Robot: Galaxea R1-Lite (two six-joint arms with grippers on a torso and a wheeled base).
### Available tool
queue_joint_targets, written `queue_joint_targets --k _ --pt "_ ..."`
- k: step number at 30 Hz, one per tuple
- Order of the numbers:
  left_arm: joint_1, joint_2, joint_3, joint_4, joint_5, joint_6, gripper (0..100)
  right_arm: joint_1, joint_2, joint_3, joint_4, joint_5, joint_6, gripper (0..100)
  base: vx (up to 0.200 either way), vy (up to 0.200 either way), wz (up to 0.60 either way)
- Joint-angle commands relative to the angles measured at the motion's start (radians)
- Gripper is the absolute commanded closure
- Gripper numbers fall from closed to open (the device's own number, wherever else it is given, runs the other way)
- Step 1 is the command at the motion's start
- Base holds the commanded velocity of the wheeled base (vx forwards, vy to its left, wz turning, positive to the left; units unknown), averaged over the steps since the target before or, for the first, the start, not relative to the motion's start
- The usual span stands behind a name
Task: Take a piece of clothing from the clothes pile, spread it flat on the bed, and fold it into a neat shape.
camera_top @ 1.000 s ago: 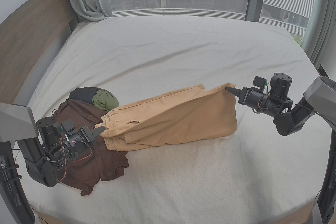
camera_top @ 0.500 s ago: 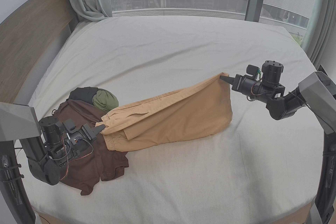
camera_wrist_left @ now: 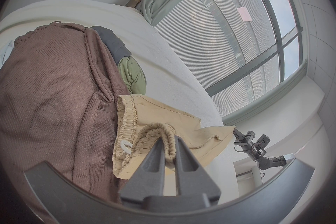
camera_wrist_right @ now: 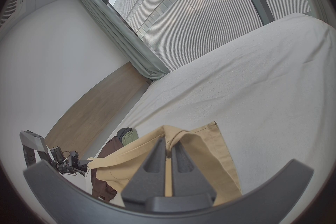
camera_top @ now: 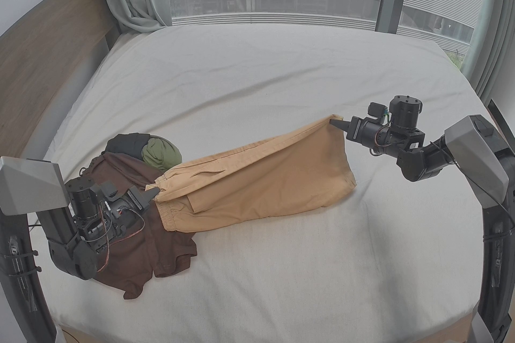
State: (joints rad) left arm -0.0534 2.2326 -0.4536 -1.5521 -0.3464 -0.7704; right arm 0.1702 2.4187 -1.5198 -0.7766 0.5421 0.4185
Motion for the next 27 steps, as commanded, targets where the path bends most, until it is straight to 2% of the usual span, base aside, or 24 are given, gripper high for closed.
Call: queue_joint_targets --k 1,13,14,18,22,27 --pt "0.001 0.024 -0.013 0.0 0.004 0.0 100 0.005 0.039 -0.043 0.014 0.001 0.0 100 0.0 0.0 0.0" --pt "0.007 0.062 -0.056 0.0 0.004 0.0 100 0.011 0.109 -0.149 0.04 0.001 0.0 100 0.0 0.0 0.0" --pt "0.007 0.062 -0.057 -0.002 0.007 0.0 0 0.012 0.112 -0.154 0.042 0.001 0.0 0 0.0 0.0 0.0" --pt "0.009 0.062 -0.079 -0.002 0.023 -0.015 0 0.015 0.125 -0.188 0.045 -0.002 0.0 0 0.0 0.0 0.0" --pt "0.01 0.059 -0.099 -0.002 0.043 -0.038 0 0.02 0.157 -0.237 0.037 -0.059 0.0 0 0.0 0.0 0.0" --pt "0.004 0.035 -0.097 0.0 0.07 -0.041 0 0.022 0.114 -0.181 0.042 -0.062 0.0 0 0.0 0.0 0.0"
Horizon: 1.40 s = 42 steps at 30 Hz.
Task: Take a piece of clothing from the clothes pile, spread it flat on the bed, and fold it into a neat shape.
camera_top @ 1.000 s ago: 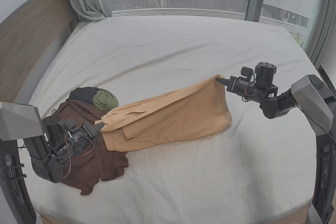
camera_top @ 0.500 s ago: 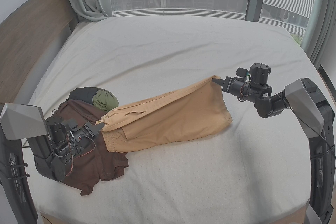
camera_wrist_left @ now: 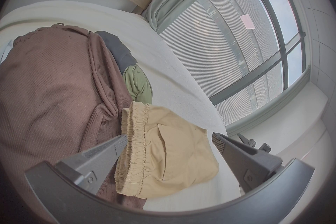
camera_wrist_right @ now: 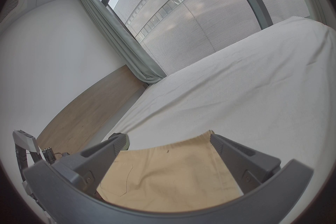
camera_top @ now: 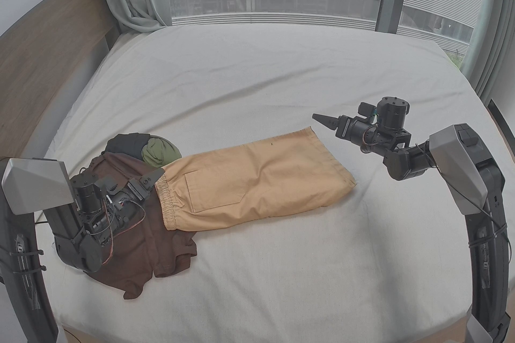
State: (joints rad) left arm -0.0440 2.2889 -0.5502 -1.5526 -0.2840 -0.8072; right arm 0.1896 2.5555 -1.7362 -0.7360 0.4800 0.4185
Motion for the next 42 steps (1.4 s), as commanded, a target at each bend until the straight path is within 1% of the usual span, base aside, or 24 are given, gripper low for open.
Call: queue_joint_targets --k 1,8,9,12,17,19,22,26,29,38,42 --pt "-0.01 -0.031 0.004 0.0 0.008 -0.004 0 0.002 -0.049 0.063 0.003 0.0 -0.001 0 0.0 0.0 0.0" --pt "-0.037 -0.059 0.036 0.0 0.0 0.005 0 0.002 -0.193 0.319 -0.011 0.0 -0.003 0 0.0 0.0 0.0" --pt "-0.04 -0.059 0.039 -0.001 0.0 0.005 0 0.001 -0.201 0.333 -0.011 -0.003 -0.003 0 0.0 0.0 0.0" --pt "-0.051 -0.06 0.044 -0.001 0.002 0.01 0 -0.005 -0.258 0.443 -0.039 -0.006 -0.003 0 0.0 0.0 0.0" --pt "-0.066 -0.066 0.07 -0.001 0.002 0.049 0 -0.009 -0.322 0.604 -0.108 -0.006 0.0 0 0.0 0.0 0.0" --pt "-0.073 -0.065 0.072 -0.001 0.003 0.063 0 -0.009 -0.33 0.636 -0.115 -0.006 0.0 0 0.0 0.0 0.0" --pt "-0.08 -0.066 0.081 -0.001 0.005 0.091 0 -0.005 -0.331 0.733 -0.14 -0.006 0.0 0 0.0 0.0 0.0" --pt "-0.091 -0.066 0.084 -0.001 0.005 0.1 0 -0.002 -0.317 0.787 -0.175 -0.006 0.0 0 0.0 0.0 0.0" --pt "-0.091 -0.065 0.085 -0.001 0.005 0.1 0 0.001 -0.29 0.84 -0.234 -0.006 0.0 0 0.0 0.0 0.0" --pt "-0.091 -0.057 0.085 -0.001 0.006 0.102 0 0.005 -0.268 0.912 -0.296 -0.004 0.003 0 0.0 0.0 0.0" --pt "-0.091 -0.057 0.084 -0.001 0.006 0.102 0 0.01 -0.244 0.919 -0.326 -0.006 0.003 0 0.0 0.0 0.0"
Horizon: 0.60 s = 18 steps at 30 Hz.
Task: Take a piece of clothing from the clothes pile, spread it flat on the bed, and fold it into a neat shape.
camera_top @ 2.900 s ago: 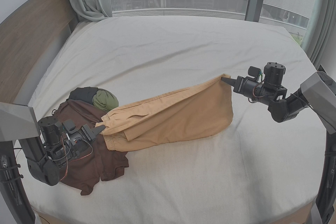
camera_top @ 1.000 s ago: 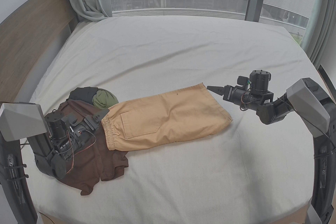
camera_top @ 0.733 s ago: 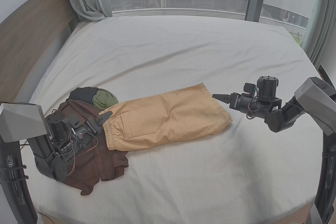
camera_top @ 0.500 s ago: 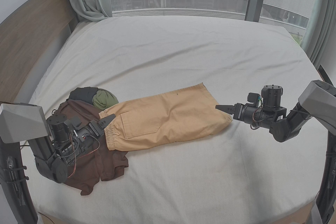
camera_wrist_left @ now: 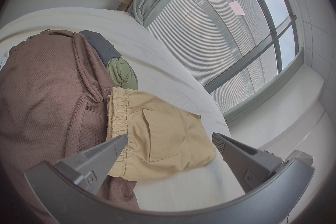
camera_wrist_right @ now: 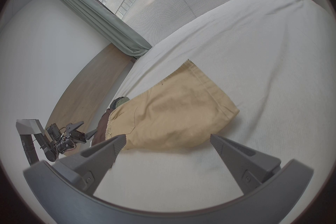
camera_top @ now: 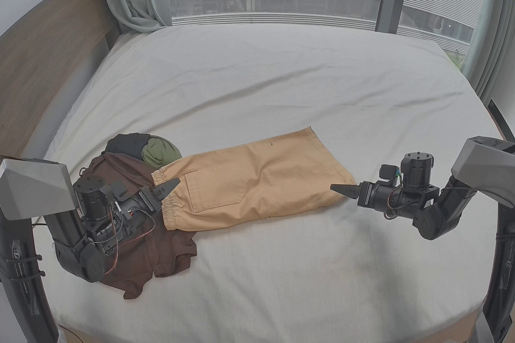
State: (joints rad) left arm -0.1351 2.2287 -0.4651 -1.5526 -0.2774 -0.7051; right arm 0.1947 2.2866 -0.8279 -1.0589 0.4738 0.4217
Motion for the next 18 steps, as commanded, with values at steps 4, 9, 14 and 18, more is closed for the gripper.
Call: queue_joint_targets --k 4,9,14,18 --pt "0.0 0.006 -0.001 -0.001 0.0 -0.001 0 0.02 0.048 0.015 -0.007 -0.001 0.0 0 0.0 0.0 0.0" --pt "0.002 0.006 -0.001 -0.001 0.0 -0.001 0 0.031 0.068 0.015 -0.007 -0.001 0.0 0 0.0 0.0 0.0" --pt "0.002 0.008 -0.001 -0.001 0.0 -0.001 0 0.04 0.08 0.016 -0.007 -0.001 0.0 0 0.0 0.0 0.0" --pt "0.003 0.008 -0.001 -0.001 0.0 -0.001 0 0.043 0.097 0.01 -0.007 -0.003 0.0 0 0.0 0.0 0.0"
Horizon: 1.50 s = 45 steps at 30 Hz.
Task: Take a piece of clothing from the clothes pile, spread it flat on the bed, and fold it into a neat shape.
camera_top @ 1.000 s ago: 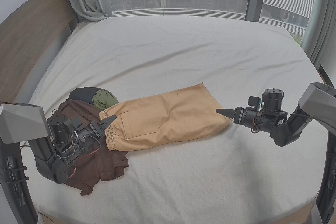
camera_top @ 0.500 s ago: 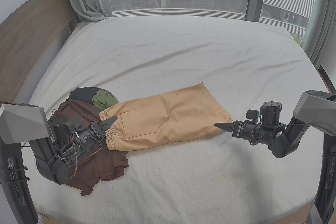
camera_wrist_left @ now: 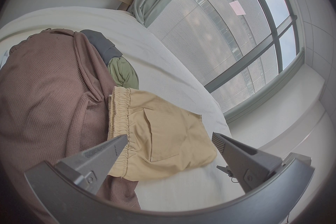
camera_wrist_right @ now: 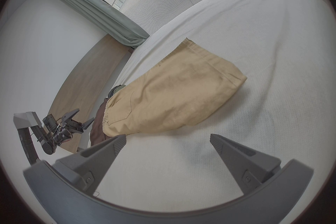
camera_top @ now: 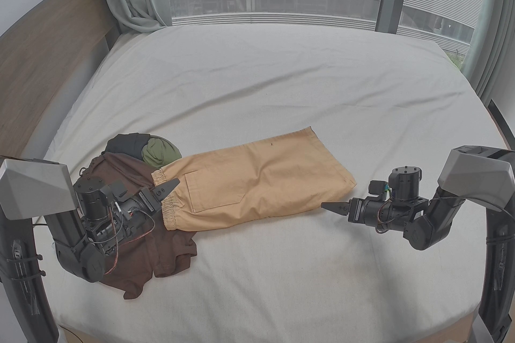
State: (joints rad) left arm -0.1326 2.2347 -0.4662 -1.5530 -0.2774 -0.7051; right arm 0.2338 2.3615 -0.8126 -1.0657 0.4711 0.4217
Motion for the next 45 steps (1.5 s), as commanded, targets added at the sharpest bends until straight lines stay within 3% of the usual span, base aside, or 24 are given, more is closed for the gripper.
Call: queue_joint_targets --k 1,12,31,45 --pt "0.002 0.002 0.0 -0.001 0.0 -0.001 0 0.004 0.028 -0.007 -0.002 0.0 0.0 0 0.0 0.0 0.0" --pt "0.005 0.0 0.0 -0.001 0.0 -0.001 0 0.042 0.116 -0.056 -0.059 -0.043 0.062 0 0.0 0.0 0.0" --pt "0.007 -0.003 -0.002 -0.001 0.0 -0.001 0 0.053 0.17 -0.112 -0.079 -0.051 0.074 0 0.0 0.0 0.0" --pt "0.007 -0.006 -0.003 -0.001 0.001 -0.001 0 0.091 0.257 -0.286 -0.057 -0.117 0.104 0 0.0 0.0 0.0"
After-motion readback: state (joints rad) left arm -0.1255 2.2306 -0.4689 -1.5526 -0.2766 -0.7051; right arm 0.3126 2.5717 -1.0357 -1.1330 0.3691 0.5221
